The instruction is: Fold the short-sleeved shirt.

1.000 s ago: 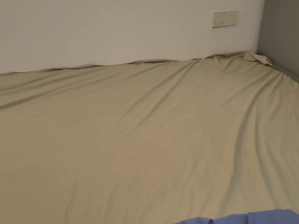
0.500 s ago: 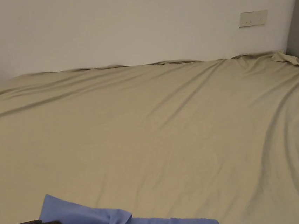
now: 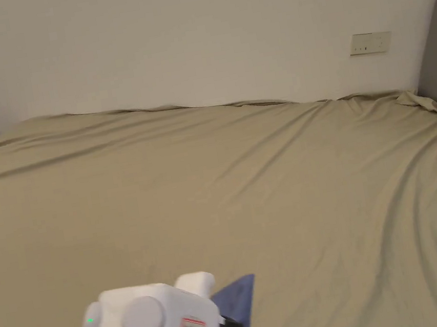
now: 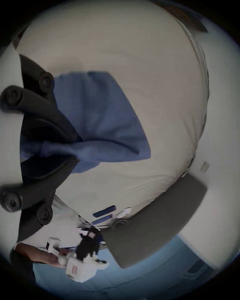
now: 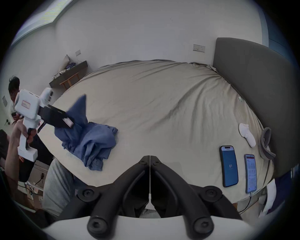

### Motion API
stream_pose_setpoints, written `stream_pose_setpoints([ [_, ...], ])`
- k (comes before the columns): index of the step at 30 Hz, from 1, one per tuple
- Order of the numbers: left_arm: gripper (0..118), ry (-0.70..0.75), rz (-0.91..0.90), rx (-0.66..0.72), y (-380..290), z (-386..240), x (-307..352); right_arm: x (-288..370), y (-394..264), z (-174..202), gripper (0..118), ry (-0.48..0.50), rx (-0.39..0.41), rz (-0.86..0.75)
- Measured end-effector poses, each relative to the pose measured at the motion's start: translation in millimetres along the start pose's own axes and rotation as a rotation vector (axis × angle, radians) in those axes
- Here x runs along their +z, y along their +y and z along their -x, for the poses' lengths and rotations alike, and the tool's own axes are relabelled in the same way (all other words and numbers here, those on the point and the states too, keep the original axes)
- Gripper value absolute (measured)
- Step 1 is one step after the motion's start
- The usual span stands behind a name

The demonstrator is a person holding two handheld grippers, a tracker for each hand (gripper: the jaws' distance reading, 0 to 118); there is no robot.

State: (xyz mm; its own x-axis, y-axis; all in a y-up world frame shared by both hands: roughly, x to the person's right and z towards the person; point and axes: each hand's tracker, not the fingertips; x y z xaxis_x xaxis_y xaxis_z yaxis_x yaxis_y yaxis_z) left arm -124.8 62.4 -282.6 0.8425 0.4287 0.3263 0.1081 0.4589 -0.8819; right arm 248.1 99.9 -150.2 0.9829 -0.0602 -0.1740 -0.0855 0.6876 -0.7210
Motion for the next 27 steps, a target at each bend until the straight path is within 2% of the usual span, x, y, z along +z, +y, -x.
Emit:
stream_pose_setpoints([
  [3, 21, -0.049, 0.072, -0.001, -2, -10, -34, 5, -3, -8, 3, -0.013, -0.02, -0.004],
  [4, 28, -0.075, 0.073, 0.023, -2, -7, -37, 6, -4, -10, 3, -0.018, -0.023, -0.003],
  [7, 72, -0.146, 0.041, 0.132, -4, 0, -22, 7, -6, -13, 3, -0.022, -0.028, 0.0],
  [11, 72, -0.289, -0.123, 0.206, 0, 22, 28, 1, -7, -11, 3, -0.008, -0.03, 0.011],
  [14, 72, -0.395, -0.247, 0.248, -7, 59, 39, -2, -8, -4, 3, 0.013, -0.014, 0.02],
  [15, 71, -0.406, -0.274, 0.261, -11, 66, 37, -2, -8, -1, 3, 0.021, -0.009, 0.02],
  [16, 64, -0.405, -0.281, 0.289, -17, 78, 29, -2, -8, 1, 3, 0.029, -0.005, 0.019],
  [17, 47, -0.394, -0.246, 0.301, -23, 87, 20, -1, -9, 3, 3, 0.037, 0.001, 0.018],
  [18, 19, -0.394, -0.205, 0.327, -29, 91, 8, -1, -9, 5, 3, 0.041, 0.004, 0.017],
  [19, 8, -0.377, -0.168, 0.334, -37, 89, -6, 1, -8, 6, 3, 0.043, 0.008, 0.013],
  [21, 8, -0.392, -0.08, 0.325, -55, 84, -33, 4, -8, 8, 3, 0.048, 0.01, -0.001],
  [24, 7, -0.523, -0.057, 0.329, -76, 57, -66, 5, -6, 7, 3, 0.059, -0.001, -0.012],
  [27, 5, -0.504, -0.017, 0.339, -92, 37, -102, -1, -7, 9, 3, 0.047, -0.003, 0.003],
])
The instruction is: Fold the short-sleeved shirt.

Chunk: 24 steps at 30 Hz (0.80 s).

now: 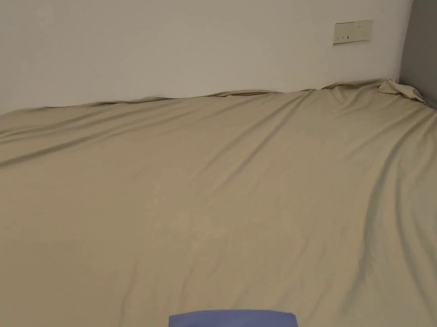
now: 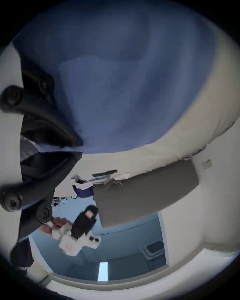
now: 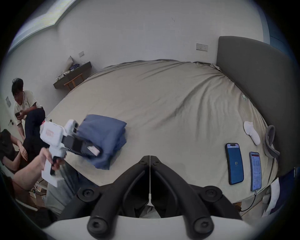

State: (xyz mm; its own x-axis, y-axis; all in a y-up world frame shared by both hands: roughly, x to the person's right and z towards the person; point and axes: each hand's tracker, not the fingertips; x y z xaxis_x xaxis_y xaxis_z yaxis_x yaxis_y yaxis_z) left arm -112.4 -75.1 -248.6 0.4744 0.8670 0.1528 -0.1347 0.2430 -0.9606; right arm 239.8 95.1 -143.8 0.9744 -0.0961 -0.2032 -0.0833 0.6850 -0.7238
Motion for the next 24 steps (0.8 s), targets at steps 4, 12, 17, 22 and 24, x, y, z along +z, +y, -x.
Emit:
stream_pose_setpoints([
  [4, 3, -0.012, -0.017, 0.042, -13, 7, -22, -5, -5, 3, 3, 0.016, -0.003, 0.02],
  [12, 3, -0.057, -0.157, -0.087, -12, -38, 76, -28, 4, 8, 3, 0.132, -0.075, 0.015],
  [17, 3, 0.042, -0.393, -0.084, 0, -20, 178, -65, 25, 23, 3, 0.353, -0.152, 0.0],
  [22, 3, 0.183, -0.481, 0.025, 14, 25, 226, -146, 37, 46, 3, 0.709, -0.291, 0.078],
  [24, 3, 0.177, -0.478, 0.039, 16, 31, 227, -183, 35, 54, 3, 0.831, -0.348, 0.122],
])
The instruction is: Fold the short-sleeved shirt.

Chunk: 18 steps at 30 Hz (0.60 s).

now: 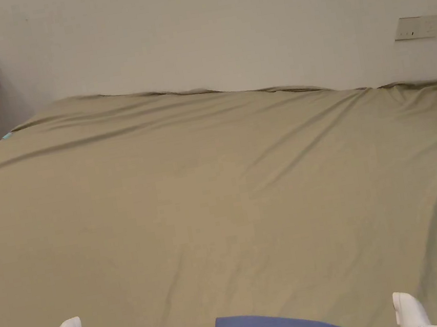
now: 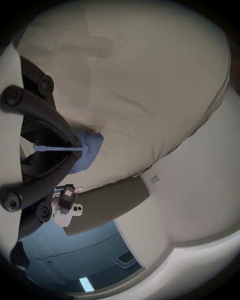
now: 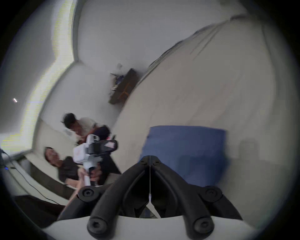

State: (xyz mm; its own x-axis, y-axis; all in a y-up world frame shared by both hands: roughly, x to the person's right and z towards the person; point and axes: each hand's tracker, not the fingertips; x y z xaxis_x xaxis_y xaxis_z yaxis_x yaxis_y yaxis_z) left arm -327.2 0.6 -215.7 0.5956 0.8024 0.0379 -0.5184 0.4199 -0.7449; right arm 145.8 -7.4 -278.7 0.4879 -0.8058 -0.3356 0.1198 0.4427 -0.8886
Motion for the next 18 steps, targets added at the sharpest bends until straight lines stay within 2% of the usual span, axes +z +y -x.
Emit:
stream_pose_setpoints([
  [2, 3, 0.009, 0.003, 0.017, -1, 7, -4, -29, 2, -26, 3, 0.097, -0.098, 0.077],
  [3, 3, 0.01, 0.011, 0.025, -3, 10, -7, -42, 1, -40, 3, 0.1, -0.143, 0.126],
  [5, 3, 0.009, 0.029, 0.05, -6, 16, -16, -61, -8, -64, 3, -0.078, -0.161, 0.213],
  [6, 3, 0.005, 0.046, 0.057, -8, 18, -19, -64, -15, -76, 3, -0.08, -0.196, 0.212],
  [7, 9, 0.004, 0.061, 0.06, -10, 19, -22, -59, -19, -86, 3, 0.068, -0.275, 0.131],
  [8, 17, 0.014, 0.078, 0.061, -12, 18, -25, -52, -19, -87, 3, 0.095, -0.295, 0.09],
  [9, 27, 0.024, 0.103, 0.059, -14, 19, -28, -51, -19, -84, 3, 0.037, -0.258, 0.11],
  [10, 60, 0.031, 0.13, 0.052, -16, 20, -32, -51, -20, -82, 3, 0.044, -0.236, 0.108],
  [11, 60, 0.034, 0.15, 0.04, -18, 21, -36, -49, -21, -78, 3, 0.037, -0.206, 0.112],
  [12, 71, 0.034, 0.177, 0.034, -19, 21, -40, -49, -20, -77, 3, 0.031, -0.204, 0.115],
  [13, 90, 0.041, 0.216, 0.035, -20, 21, -47, -50, -19, -77, 3, 0.031, -0.207, 0.116],
  [14, 99, 0.027, 0.213, 0.041, -22, 19, -53, -50, -18, -77, 3, 0.028, -0.208, 0.121],
  [18, 99, -0.111, 0.268, 0.131, -36, 24, -87, -50, -20, -75, 3, 0.027, -0.191, 0.116],
])
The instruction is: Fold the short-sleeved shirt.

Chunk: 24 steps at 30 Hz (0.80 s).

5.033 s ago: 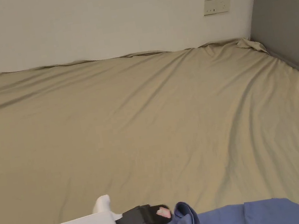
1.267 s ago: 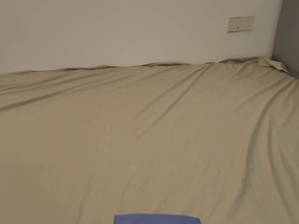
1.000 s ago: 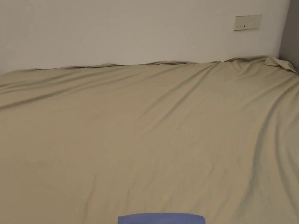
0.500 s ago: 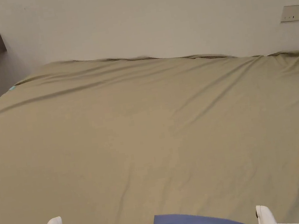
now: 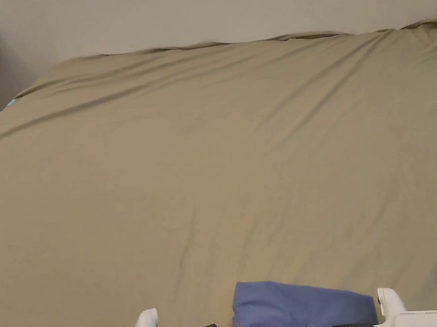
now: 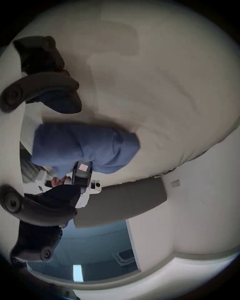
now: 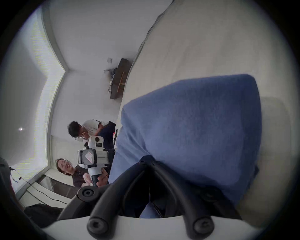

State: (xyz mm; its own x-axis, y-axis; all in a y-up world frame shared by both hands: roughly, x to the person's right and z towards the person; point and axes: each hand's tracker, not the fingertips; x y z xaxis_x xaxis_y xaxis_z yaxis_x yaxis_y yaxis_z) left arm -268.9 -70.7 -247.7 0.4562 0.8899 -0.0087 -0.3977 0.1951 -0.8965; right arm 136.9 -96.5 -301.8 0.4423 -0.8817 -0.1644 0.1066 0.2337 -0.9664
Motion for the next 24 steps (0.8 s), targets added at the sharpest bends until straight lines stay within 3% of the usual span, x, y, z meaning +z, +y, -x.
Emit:
stream_pose_setpoints([
  [3, 98, 0.022, 0.064, 0.078, -8, 13, -35, 0, -2, 0, 3, -0.001, 0.012, -0.006],
  [4, 100, -0.155, -0.018, 0.092, -10, 13, -39, 0, -2, 1, 3, -0.005, 0.019, -0.008],
  [5, 100, -0.203, -0.033, 0.119, -11, 12, -45, 1, -2, 1, 3, -0.004, 0.019, -0.011],
  [8, 90, -0.121, -0.005, 0.089, -11, 7, -52, 1, -3, 2, 3, -0.012, 0.027, -0.02],
  [9, 70, -0.045, 0.006, 0.042, -11, 0, -51, 2, -4, 3, 3, -0.018, 0.034, -0.023],
  [10, 32, 0.062, 0.026, -0.016, -10, -6, -52, 2, -4, 2, 3, -0.018, 0.037, -0.025],
  [11, 31, 0.161, 0.049, -0.067, -10, -5, -52, 1, -4, 2, 3, -0.022, 0.038, -0.027],
  [13, 31, 0.006, 0.039, 0.019, -9, 4, -47, 2, -4, 4, 3, -0.014, 0.045, -0.028],
  [20, 29, 0.001, 0.034, -0.02, -3, -1, -39, 8, -8, 12, 3, -0.015, 0.041, -0.06],
  [24, 29, 0.003, 0.01, -0.055, 10, -5, -13, 20, -5, 23, 3, -0.064, 0.1, -0.08],
])
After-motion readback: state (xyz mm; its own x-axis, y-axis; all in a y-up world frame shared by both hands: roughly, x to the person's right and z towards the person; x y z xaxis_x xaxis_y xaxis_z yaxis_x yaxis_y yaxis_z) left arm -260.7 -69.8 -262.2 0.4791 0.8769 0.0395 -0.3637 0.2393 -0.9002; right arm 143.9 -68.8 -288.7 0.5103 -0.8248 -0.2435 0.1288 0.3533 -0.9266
